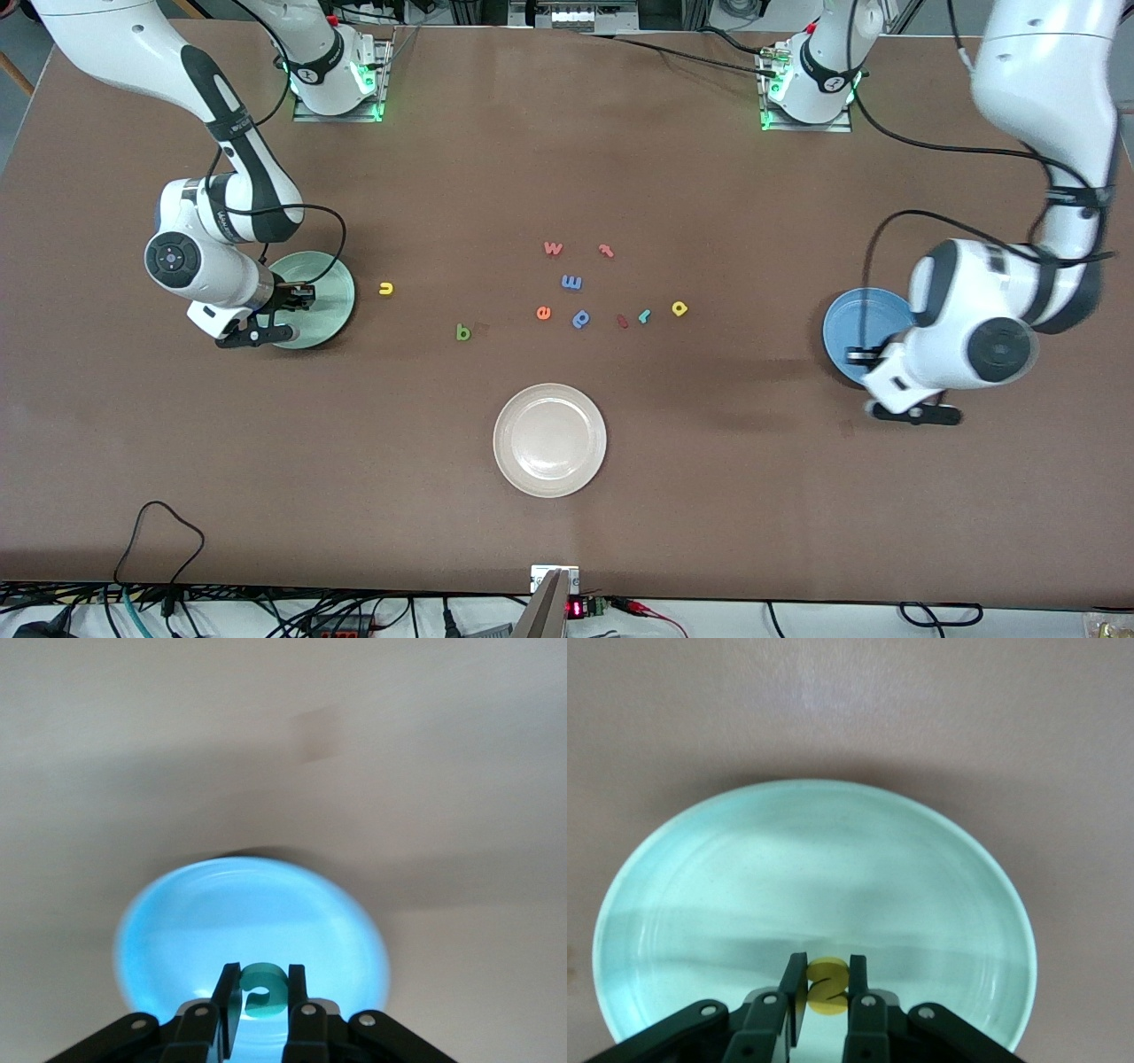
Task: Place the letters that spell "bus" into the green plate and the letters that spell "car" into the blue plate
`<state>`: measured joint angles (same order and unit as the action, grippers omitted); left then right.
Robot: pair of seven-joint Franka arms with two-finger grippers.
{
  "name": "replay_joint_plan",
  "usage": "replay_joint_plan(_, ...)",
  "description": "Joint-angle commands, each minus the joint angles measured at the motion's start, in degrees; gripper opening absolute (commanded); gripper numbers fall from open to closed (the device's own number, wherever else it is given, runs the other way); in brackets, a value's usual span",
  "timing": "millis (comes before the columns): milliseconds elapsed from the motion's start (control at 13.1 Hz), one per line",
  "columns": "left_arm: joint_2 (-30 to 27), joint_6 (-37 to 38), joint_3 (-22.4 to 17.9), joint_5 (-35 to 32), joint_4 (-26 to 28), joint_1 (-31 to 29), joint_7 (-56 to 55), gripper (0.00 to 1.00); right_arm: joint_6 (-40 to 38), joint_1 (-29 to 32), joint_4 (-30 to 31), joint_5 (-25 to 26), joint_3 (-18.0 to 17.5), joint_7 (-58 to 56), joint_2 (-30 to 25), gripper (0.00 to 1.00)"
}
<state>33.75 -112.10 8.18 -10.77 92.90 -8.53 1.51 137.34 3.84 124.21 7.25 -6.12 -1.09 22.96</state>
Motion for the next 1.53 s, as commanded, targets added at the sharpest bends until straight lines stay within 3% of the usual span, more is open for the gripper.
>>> replay_joint_plan(0,1.67,-0.23,1.49,-1.27,2.98,-2.11,2.80,0.18,0.65,1.26,1.38,0.05,-0.92,-0.23,-1.69,0.49)
replay_joint_plan(76,1.59,-0.49,1.57,-1.09,3.95,-2.11,2.62,0.18,0.48,1.26,1.12,-0.04,-0.92,-0.06,-1.78,0.89)
replay_joint_plan(153,1.50,-0.58,1.75,-0.83,4.92,-2.37,2.62,0.20,0.30,1.34,1.03,-0.04,-1.00,-0.06,-2.47,1.00)
replay_joint_plan(229,1.24,-0.67,2.45,-0.74,5.80,-2.37,2.62,0.29,0.21,1.43,0.95,-0.04,-1.09,-0.14,-3.87,1.00)
replay_joint_plan(381,0.80,-0.06,3.15,-0.65,5.81,-2.55,2.53,1.00,-0.05,1.34,0.94,-0.30,-3.10,0.64,-6.51,1.00)
replay_joint_plan(534,-2.00,1.52,5.17,-0.65,5.54,-2.37,2.45,1.00,-1.37,1.17,0.94,-1.53,-6.96,7.81,-7.31,1.00)
replay_joint_plan(839,-5.53,4.17,15.60,-0.65,4.32,-2.46,2.44,1.00,-0.49,0.73,0.77,-1.44,-15.23,21.36,-6.35,0.97)
replay_joint_plan(992,-4.75,3.20,20.45,-0.83,3.70,-0.89,2.19,1.00,0.82,-1.02,0.59,-1.53,-15.68,22.97,-4.86,0.79)
replay_joint_plan(1144,-2.55,-0.65,21.35,-1.00,5.18,2.19,2.88,1.00,3.63,-1.20,0.59,-1.45,-15.59,23.06,-2.14,0.53)
replay_joint_plan(1220,-0.20,-2.58,21.70,-1.70,6.23,4.29,2.88,1.00,4.51,-1.64,0.59,-1.10,-15.59,22.97,-0.91,0.47)
replay_joint_plan(1449,0.44,-13.02,21.53,-2.14,12.55,8.09,2.79,1.00,5.22,-1.64,0.77,-0.65,-15.51,22.53,1.03,0.47)
